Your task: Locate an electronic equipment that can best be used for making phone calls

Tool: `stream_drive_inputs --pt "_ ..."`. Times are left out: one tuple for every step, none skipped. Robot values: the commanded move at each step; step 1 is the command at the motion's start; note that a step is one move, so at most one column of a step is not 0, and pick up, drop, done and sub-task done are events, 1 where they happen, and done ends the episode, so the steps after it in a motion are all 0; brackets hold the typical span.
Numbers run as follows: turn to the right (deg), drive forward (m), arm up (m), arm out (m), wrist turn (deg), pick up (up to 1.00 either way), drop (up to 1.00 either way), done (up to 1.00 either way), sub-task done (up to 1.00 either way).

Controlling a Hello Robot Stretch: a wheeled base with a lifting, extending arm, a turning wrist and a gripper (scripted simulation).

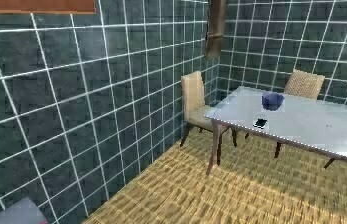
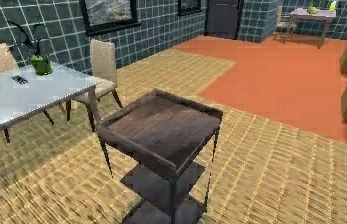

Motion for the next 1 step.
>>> stream_drive_inputs --pt "42.0 0.0 0.0 0.0 0.0 0.0 0.0 0.0 0.0"
